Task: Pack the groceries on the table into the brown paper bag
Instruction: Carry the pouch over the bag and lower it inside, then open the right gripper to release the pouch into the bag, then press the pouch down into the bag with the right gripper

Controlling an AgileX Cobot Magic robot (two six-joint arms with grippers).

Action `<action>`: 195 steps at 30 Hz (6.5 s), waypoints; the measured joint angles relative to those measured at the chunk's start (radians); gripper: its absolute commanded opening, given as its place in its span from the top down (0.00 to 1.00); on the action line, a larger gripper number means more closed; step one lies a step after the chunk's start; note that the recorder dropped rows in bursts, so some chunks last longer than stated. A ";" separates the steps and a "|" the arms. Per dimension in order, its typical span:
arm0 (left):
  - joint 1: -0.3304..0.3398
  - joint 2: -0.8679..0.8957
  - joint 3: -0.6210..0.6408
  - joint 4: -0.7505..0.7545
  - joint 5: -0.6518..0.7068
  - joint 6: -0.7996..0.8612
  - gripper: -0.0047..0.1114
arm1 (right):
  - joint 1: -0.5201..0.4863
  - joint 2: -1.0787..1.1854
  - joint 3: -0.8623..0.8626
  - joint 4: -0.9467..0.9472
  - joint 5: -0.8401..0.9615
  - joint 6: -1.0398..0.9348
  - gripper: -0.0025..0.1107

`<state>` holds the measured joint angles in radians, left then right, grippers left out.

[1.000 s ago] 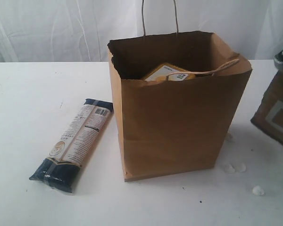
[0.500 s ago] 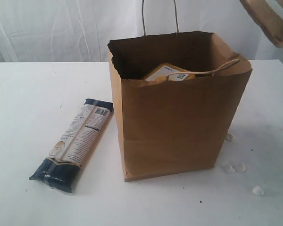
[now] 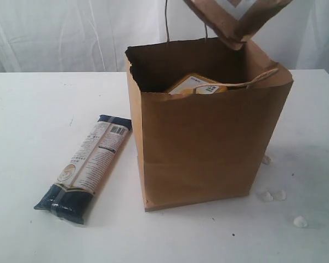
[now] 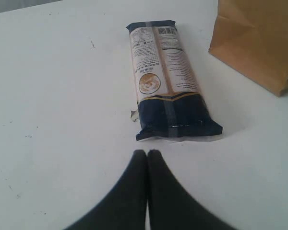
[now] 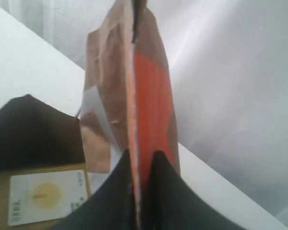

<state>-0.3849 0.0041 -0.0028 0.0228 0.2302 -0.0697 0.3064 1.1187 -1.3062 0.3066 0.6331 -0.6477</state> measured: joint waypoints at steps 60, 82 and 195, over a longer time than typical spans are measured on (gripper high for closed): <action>0.000 0.000 0.000 0.000 0.000 0.000 0.96 | 0.162 0.209 -0.084 -0.236 0.225 -0.050 0.98; 0.000 0.000 0.000 0.000 0.000 0.000 0.96 | 0.204 0.225 -0.128 -0.229 0.262 -0.050 0.98; 0.000 0.000 0.000 0.000 0.000 0.000 0.96 | 0.212 0.254 -0.138 -0.229 0.417 0.361 0.62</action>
<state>-0.3849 0.0041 -0.0028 0.0228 0.2302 -0.0697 0.5183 1.3724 -1.4445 0.0775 1.0503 -0.2871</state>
